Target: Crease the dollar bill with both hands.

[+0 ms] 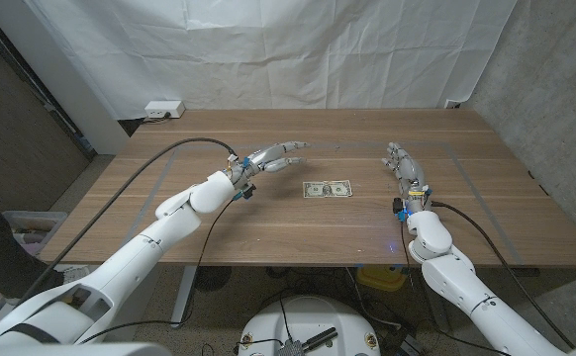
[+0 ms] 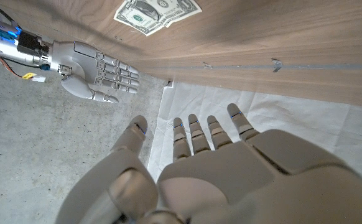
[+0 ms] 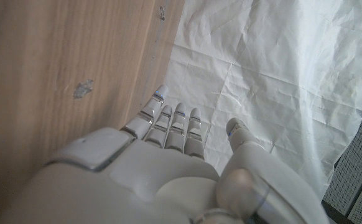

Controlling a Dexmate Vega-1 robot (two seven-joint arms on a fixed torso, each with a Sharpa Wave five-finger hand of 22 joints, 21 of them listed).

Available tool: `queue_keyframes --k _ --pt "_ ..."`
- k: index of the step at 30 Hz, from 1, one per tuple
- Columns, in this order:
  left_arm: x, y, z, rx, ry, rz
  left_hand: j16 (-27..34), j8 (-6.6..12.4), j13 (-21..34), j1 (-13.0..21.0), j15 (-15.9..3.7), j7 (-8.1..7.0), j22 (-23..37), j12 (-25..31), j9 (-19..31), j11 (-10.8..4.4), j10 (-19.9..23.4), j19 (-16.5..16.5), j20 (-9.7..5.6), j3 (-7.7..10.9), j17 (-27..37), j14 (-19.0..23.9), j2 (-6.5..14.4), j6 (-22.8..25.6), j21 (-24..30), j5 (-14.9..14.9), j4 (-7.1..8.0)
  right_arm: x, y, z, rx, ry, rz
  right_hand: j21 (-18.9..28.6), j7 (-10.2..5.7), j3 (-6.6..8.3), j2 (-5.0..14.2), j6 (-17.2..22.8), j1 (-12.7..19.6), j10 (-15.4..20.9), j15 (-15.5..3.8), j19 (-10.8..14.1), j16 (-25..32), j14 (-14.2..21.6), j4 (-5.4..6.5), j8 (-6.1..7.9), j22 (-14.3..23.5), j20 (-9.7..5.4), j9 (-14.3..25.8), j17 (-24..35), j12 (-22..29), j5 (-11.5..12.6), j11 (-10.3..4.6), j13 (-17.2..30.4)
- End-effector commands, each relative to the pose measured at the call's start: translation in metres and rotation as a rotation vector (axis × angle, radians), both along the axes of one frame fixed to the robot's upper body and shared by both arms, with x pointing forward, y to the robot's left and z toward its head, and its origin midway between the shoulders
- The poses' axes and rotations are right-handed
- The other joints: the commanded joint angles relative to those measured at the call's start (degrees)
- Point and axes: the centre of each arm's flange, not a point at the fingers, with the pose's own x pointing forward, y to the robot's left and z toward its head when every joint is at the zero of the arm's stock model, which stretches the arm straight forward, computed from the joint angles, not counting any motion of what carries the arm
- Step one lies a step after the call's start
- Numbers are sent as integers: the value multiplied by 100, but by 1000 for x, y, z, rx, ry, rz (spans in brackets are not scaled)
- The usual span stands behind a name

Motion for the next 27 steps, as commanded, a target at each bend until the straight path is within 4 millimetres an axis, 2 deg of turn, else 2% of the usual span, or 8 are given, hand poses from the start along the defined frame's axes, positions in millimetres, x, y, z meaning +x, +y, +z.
queue_keyframes --k 1,6,10,12,13,21,27 --pt "-8 -12 -18 178 -67 15 -78 -33 -13 -159 -115 -11 11 -76 10 -53 -32 -335 -156 -70 14 -258 34 10 -180 6 72 -6 3 -7 16 -15 -23 -22 3 3 15 69 86 61 -17 30 -29 33 -47 -27 18 -4 15 22 -35 -26 9 19" --pt "-7 -11 -23 215 -65 28 -92 -48 -20 -233 -206 -8 10 -138 5 -85 -133 -476 -168 -98 7 -427 52 -20 -263 14 112 -5 4 -9 21 -16 -26 -38 -2 2 31 77 89 65 -28 26 -29 38 -48 -34 18 -7 15 29 -43 -29 -2 19" --pt "-5 -10 -26 256 -61 42 -85 -101 -32 -382 -280 48 10 -225 -1 -91 -332 -559 -199 -152 15 -590 86 -203 -335 25 220 -3 5 -9 24 -15 -27 -49 0 0 39 83 91 78 -35 29 -31 40 -49 -39 18 -18 16 33 -46 -31 -9 20" --pt "-3 -10 -28 278 -50 47 -78 -104 -34 -426 -292 44 10 -248 -3 -119 -400 -583 -210 -169 17 -618 88 -240 -354 27 253 -2 5 -9 22 -14 -30 -52 1 0 41 90 92 79 -39 30 -32 39 -49 -39 19 -18 16 34 -48 -31 -9 20" --pt "-3 -10 -29 288 -50 49 -76 -115 -37 -483 -296 52 11 -267 -4 -84 -473 -606 -220 -191 17 -669 92 -310 -377 31 294 -2 5 -9 21 -14 -30 -54 -1 0 44 91 93 80 -44 31 -32 39 -49 -40 19 -19 16 35 -49 -31 -9 20" --pt "1 -10 -41 340 -9 57 -74 -135 -41 -600 -312 13 13 -297 -7 -113 -632 -651 -264 -237 17 -771 88 -505 -425 41 378 3 8 -6 16 -9 -30 -70 5 -1 55 103 98 82 -49 36 -36 37 -51 -46 19 -28 17 40 -60 -33 -23 20" --pt "1 -10 -49 371 5 55 -68 -103 -42 -685 -306 -4 15 -274 -8 -144 -632 -756 -219 -275 19 -827 73 -502 -483 48 437 7 10 -7 18 -5 -28 -80 10 -3 61 104 99 87 -53 42 -39 34 -51 -53 19 -36 17 44 -66 -34 -24 21"
